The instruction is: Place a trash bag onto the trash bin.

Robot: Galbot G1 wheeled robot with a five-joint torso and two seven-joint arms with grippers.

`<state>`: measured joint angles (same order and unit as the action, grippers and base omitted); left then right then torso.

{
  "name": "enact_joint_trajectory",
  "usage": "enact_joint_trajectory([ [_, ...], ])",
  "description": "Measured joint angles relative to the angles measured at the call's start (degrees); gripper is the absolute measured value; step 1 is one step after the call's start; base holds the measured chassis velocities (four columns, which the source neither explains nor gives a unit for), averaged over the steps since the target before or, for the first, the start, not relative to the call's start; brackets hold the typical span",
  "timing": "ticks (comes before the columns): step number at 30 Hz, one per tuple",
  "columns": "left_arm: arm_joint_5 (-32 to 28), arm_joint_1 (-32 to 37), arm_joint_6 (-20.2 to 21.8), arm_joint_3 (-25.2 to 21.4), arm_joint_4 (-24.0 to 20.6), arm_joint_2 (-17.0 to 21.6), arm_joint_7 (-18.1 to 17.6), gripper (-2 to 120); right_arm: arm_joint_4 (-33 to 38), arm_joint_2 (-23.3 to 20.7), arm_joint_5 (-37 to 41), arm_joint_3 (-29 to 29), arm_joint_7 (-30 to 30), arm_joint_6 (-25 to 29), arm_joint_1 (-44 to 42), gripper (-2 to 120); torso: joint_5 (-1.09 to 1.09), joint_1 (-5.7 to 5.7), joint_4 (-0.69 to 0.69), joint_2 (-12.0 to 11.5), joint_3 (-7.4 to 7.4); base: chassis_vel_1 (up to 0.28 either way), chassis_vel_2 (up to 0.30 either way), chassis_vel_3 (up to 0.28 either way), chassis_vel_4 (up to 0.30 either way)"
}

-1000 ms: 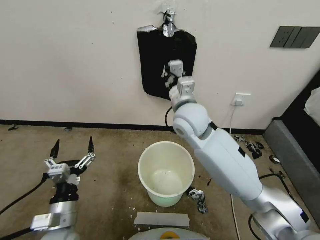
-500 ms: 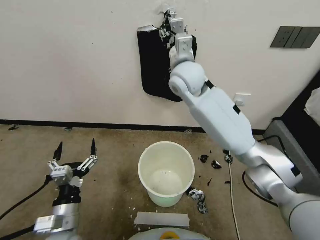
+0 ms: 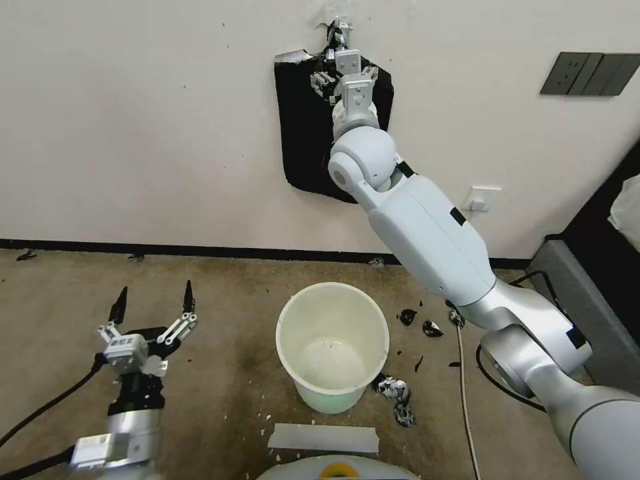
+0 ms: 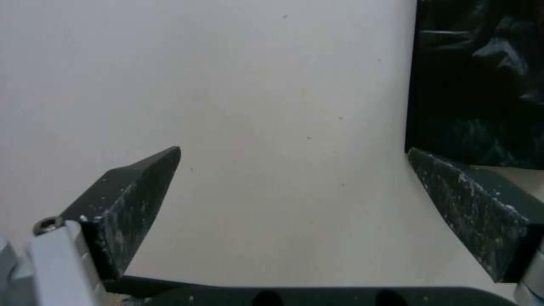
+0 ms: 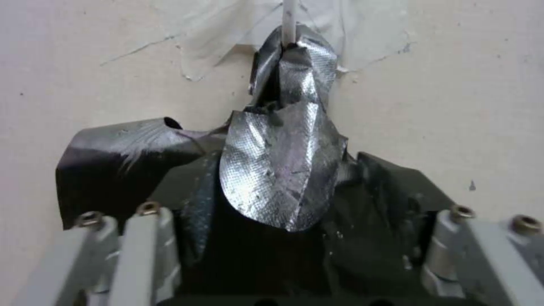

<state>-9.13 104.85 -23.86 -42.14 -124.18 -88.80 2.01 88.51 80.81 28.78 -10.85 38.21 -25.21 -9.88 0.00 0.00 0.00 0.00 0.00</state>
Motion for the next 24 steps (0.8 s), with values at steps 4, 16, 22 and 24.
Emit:
enact_joint_trajectory([
  [4, 0.0, 0.1, -0.2, 0.2, 0.2, -0.2, 0.0, 100, -0.6, 0.4, -0.1, 0.0, 0.0, 0.1, 0.1, 48, 0.00, 0.00, 0.00, 0.0, 0.00, 0.000, 0.000, 0.000, 0.000],
  [16, 0.1, 0.2, -0.6, 0.2, 0.5, -0.3, 0.0, 100, -0.3, 0.3, -0.3, -0.2, 0.0, 0.3, -0.2, 4, 0.00, 0.00, 0.00, 0.0, 0.00, 0.000, 0.000, 0.000, 0.000],
  [22, 0.4, 0.3, -0.6, 0.5, 0.5, -0.5, 0.0, 100, 0.4, 0.1, -0.4, -0.2, 0.2, 0.3, -0.5, 0, 0.01, 0.00, 0.00, 0.0, 0.00, 0.000, 0.000, 0.000, 0.000],
  [24, 0.5, 0.3, -0.6, 0.5, 0.5, -0.5, 0.0, 100, 0.8, -0.1, -0.5, -0.2, 0.4, 0.3, -0.8, 0, 0.00, 0.00, 0.00, 0.0, 0.00, 0.000, 0.000, 0.000, 0.000],
])
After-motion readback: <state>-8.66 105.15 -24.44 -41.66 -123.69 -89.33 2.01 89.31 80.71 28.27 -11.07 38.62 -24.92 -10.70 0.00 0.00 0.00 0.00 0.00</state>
